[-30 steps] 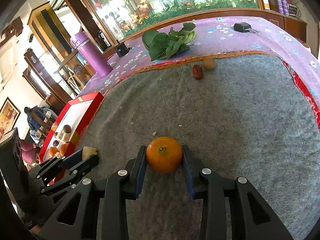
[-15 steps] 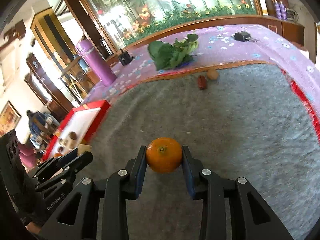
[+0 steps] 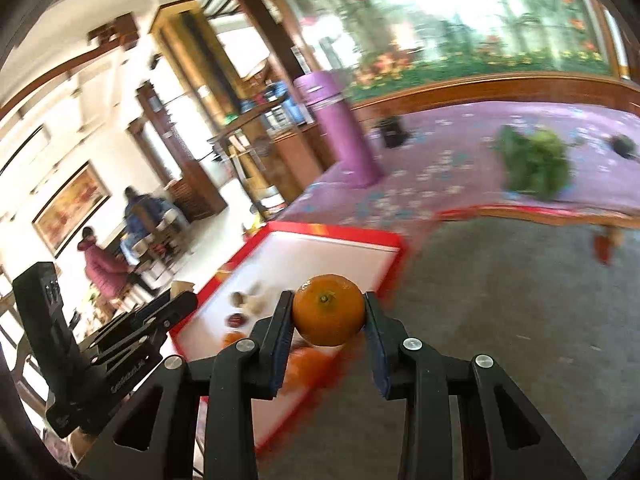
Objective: Organize fruits
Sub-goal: 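Carry the pale cube and orange into the white tray and open both grippers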
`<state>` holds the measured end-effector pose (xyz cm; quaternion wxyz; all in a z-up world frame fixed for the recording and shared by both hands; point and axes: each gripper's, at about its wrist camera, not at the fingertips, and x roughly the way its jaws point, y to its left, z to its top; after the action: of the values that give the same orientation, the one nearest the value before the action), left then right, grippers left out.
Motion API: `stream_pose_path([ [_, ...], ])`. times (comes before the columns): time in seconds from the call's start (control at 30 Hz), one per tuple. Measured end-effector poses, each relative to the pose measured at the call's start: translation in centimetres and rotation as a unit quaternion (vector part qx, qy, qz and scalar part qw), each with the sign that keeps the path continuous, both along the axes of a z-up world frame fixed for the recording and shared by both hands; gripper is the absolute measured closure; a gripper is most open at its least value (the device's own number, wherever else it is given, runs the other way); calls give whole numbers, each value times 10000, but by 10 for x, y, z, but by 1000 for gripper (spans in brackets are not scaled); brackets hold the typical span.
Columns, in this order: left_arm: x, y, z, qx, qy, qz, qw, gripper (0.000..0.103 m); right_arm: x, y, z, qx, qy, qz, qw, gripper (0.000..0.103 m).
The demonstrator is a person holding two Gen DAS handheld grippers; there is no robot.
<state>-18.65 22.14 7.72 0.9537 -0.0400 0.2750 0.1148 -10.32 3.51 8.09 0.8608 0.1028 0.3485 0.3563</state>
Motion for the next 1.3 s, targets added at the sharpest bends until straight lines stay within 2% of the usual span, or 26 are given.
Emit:
stream_pose_path([
  [0.13,-1,26,-2,14,0,324,9995,77,2,37,-2,-53,3,356,9994,69],
  [0.27,12,41,-16,56,265,434,9987,77,18,73,-12,-389,118,638,9971,69],
  [0.37,21,42,-28,-13,485,298,9984,77,34,97,-26,-582,445,766,9944,69],
  [0.47,30,40,-38,-125,652,216,9976,77,44,115,-38,-761,494,771,9929,69],
  [0.53,36,36,-37,-108,654,153,9977,77,49,122,-42,-697,549,783,9930,69],
  [0.67,50,24,-36,131,671,13,9977,77,53,125,-44,-631,405,804,9939,69],
  [0.93,70,16,-54,28,970,5,9953,77,64,110,-62,-691,676,650,9932,69],
  [1.13,72,15,-55,176,1065,240,9939,77,58,107,-59,-788,491,629,9937,66],
  [1.2,71,13,-56,277,1091,369,9930,68,56,105,-53,-730,399,600,9947,64],
  [1.23,71,11,-55,307,1076,372,9930,64,55,103,-51,-665,389,609,9952,60],
  [1.3,67,8,-52,393,1026,419,9931,40,57,98,-47,-550,350,561,9963,56],
])
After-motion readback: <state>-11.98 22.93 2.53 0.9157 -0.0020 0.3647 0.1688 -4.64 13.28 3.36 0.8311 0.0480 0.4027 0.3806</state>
